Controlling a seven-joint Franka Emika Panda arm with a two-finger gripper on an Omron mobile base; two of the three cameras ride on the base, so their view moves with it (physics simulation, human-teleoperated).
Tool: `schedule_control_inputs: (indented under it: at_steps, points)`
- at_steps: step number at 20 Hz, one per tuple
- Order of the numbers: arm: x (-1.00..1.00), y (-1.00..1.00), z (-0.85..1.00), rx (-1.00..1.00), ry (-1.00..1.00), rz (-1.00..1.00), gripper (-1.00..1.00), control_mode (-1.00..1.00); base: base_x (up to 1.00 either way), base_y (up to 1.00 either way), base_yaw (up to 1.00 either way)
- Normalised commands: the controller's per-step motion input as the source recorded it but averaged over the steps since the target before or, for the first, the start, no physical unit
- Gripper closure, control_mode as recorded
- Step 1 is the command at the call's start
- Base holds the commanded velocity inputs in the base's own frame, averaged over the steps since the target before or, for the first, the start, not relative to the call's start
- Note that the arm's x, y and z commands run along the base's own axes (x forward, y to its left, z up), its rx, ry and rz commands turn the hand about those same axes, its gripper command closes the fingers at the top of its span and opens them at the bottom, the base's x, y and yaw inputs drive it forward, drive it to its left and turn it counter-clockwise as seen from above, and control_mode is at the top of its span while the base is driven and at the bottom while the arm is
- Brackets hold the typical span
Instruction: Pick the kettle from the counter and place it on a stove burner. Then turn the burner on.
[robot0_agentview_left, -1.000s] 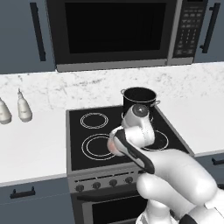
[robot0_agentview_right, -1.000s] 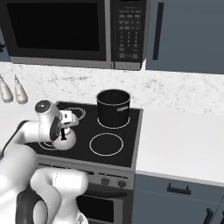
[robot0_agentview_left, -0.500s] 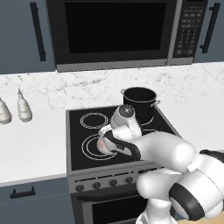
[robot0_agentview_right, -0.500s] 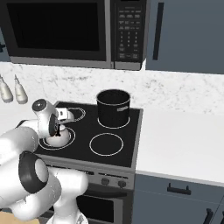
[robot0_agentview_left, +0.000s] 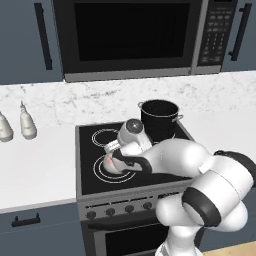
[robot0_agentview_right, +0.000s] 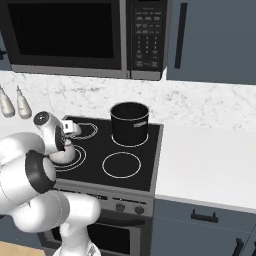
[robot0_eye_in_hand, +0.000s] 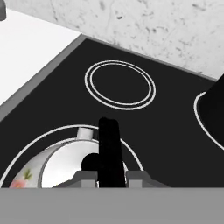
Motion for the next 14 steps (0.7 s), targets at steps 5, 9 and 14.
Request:
schedule_control_inputs:
  at_steps: [5, 9, 14]
  points:
    - [0.2, 0.16, -0.18, 0.0, 0.0, 0.0, 1.0, -1.0, 0.0, 0.0, 0.0]
    - [0.0, 0.0, -0.27, -0.01, 0.0, 0.0, 1.0, -1.0, 0.0, 0.0, 0.0]
    - [0.0, 0.0, -0.31, -0.02, 0.0, 0.0, 1.0, -1.0, 0.0, 0.0, 0.0]
